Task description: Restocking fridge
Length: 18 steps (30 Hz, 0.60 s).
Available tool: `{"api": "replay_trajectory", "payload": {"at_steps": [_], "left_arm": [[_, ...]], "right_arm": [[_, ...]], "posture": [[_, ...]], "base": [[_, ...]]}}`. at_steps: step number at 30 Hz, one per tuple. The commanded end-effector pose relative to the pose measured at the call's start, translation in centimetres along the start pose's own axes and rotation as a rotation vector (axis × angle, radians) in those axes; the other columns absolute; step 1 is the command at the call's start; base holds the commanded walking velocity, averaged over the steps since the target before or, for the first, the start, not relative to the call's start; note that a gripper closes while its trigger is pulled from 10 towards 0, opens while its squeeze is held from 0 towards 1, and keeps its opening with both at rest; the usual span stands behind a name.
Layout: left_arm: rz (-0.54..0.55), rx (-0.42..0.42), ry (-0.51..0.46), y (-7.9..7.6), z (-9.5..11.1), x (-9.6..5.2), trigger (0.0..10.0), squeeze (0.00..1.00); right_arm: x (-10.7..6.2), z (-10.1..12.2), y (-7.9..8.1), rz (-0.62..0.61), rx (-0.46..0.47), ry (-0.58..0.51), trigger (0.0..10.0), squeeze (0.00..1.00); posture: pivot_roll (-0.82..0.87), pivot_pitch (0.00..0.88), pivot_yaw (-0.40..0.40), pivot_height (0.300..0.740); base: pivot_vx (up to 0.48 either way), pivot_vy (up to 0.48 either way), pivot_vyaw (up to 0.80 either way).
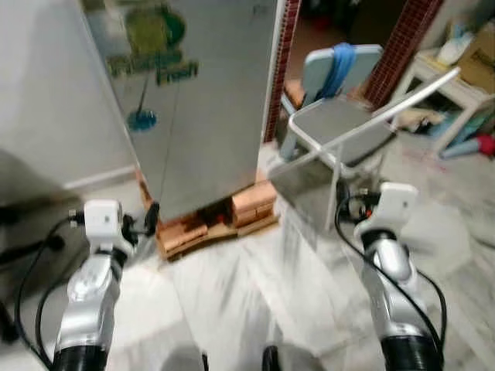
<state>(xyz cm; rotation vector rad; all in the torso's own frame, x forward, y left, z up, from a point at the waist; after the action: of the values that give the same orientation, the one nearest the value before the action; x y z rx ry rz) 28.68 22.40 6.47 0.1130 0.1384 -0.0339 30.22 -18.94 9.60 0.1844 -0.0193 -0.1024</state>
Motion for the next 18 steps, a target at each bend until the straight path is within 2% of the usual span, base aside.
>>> {"api": "replay_trajectory", "payload": {"at_steps": [1, 6, 11, 18], "left_arm": [[0.005, 0.016, 0.006, 0.5, -0.1, -0.2, 10.0, 0.0], [-0.001, 0.025, 0.011, 0.3, -0.2, -0.4, 10.0, 0.0], [0.001, 0.028, 0.027, 0.2, -0.7, -1.1, 10.0, 0.0], [0.014, 0.027, 0.02, 0.3, -0.7, -1.1, 10.0, 0.0]], "right_arm": [[0.0, -0.2, 0.4, 0.001, 0.012, 0.005, 10.0, 0.0], [-0.3, -0.3, 0.2, -0.01, 0.013, 0.002, 10.0, 0.0], [-0.6, -0.5, -0.4, -0.018, -0.007, 0.008, 10.0, 0.0], [-0.5, -0.5, -0.8, -0.021, -0.02, 0.013, 10.0, 0.0]], "posture": [[0.08, 0.069, -0.03, 0.74], [0.07, 0.067, -0.024, 0.74], [0.07, 0.066, -0.029, 0.74], [0.08, 0.069, -0.042, 0.74]], "base": [[0.0, 0.48, -0.8], [0.0, 0.48, -0.71], [0.0, 0.48, 0.0], [0.0, 0.48, 0.0]]}}
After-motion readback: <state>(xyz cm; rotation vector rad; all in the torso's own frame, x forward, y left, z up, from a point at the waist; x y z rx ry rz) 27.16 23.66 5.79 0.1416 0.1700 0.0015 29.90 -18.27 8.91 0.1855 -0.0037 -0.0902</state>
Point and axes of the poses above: a point about 5 cm out from each wrist's last joint towards the gripper, its own x axis pointing out of the wrist towards the gripper, its own z axis along the axis of the wrist's last joint, y = z × x, the point moved 2 cm from there along x, pointing out of the wrist towards the gripper, and after that the axes turned 7 degrees about x, right-handed, at the moved point
